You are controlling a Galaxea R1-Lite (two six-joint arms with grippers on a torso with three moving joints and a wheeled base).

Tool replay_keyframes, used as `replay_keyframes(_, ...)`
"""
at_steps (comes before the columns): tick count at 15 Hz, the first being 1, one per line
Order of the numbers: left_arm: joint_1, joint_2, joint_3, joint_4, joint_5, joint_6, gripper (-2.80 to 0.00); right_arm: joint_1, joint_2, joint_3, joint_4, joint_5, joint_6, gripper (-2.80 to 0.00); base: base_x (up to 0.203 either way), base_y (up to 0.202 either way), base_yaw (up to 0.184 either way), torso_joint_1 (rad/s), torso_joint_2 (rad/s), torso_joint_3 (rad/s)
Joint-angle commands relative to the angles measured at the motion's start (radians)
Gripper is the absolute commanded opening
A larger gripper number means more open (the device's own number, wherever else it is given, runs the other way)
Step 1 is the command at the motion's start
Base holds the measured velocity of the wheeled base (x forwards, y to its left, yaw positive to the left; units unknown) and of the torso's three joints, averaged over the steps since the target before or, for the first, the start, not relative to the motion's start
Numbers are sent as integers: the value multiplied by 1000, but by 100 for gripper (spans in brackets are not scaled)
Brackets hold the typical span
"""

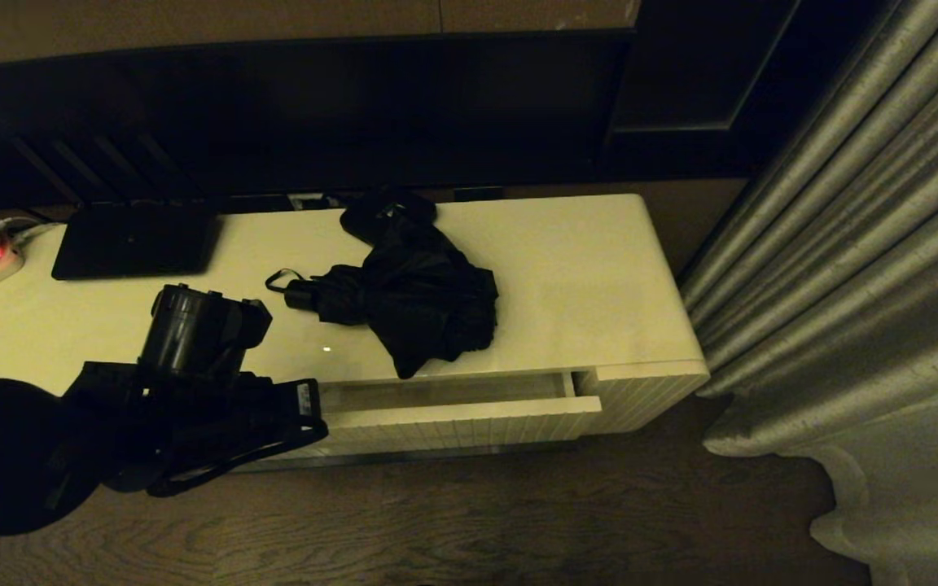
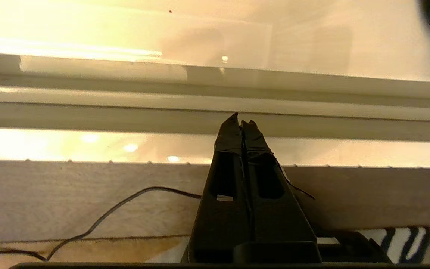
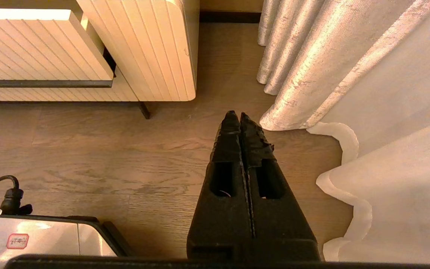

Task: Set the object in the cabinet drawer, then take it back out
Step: Open the drawer

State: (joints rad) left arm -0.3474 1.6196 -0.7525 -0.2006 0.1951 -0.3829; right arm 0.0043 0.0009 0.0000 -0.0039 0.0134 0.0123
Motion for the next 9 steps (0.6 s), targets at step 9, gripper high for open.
replay_keyframes(9,7,70,6,-60,1,-7,-280,0,1,0,-1,0,0,-280,0,0,0,0,0,0)
